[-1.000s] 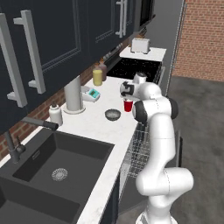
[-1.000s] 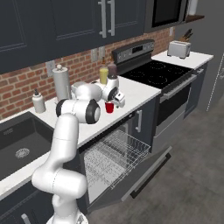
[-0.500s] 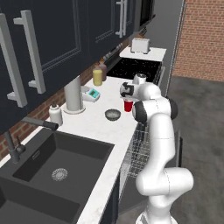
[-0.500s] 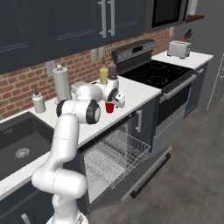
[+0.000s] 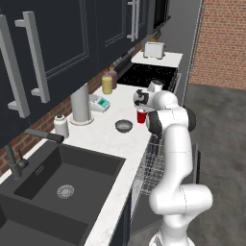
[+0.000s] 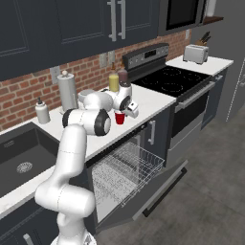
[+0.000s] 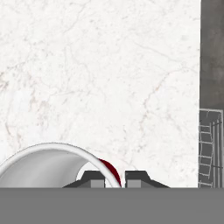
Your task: Pick up the cup and bowl from the counter, place them in the dishwasher, and close the dishwasher door.
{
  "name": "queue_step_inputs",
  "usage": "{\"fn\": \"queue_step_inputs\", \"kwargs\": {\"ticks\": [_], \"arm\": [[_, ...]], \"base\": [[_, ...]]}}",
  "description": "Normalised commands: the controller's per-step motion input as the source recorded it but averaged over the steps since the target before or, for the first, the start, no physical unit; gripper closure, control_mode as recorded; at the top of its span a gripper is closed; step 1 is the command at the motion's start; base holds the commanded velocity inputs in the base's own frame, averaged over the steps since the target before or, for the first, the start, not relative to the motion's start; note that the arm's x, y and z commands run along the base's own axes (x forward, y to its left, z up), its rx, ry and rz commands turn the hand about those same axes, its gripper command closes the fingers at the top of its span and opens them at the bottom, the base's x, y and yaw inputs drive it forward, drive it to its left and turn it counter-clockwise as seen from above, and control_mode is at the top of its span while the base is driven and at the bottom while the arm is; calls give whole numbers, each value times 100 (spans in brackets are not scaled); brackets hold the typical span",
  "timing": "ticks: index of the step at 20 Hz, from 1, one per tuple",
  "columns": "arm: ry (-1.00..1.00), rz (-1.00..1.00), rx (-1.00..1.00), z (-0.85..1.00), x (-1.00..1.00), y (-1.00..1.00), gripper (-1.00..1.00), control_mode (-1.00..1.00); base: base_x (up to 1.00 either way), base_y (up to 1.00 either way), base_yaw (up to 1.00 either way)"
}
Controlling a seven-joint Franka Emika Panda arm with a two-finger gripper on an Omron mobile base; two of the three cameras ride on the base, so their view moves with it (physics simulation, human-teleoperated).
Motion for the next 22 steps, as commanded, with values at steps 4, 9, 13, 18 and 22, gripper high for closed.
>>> {"fn": "queue_step_inputs", "kwargs": {"ticks": [4, 9, 13, 18, 22], "arm": [[-4, 0, 0, -4, -34, -35, 100, -100], [-6, -3, 0, 0, -47, -53, 100, -100], [-9, -5, 0, 0, -67, -82, 100, -100], [-10, -4, 1, 0, -84, -97, 100, -100], [-13, -2, 4, -13, -94, -88, 100, -100]], "base": [[0, 0, 0], [0, 0, 0], [0, 0, 0], [0, 0, 0], [0, 0, 0]]}}
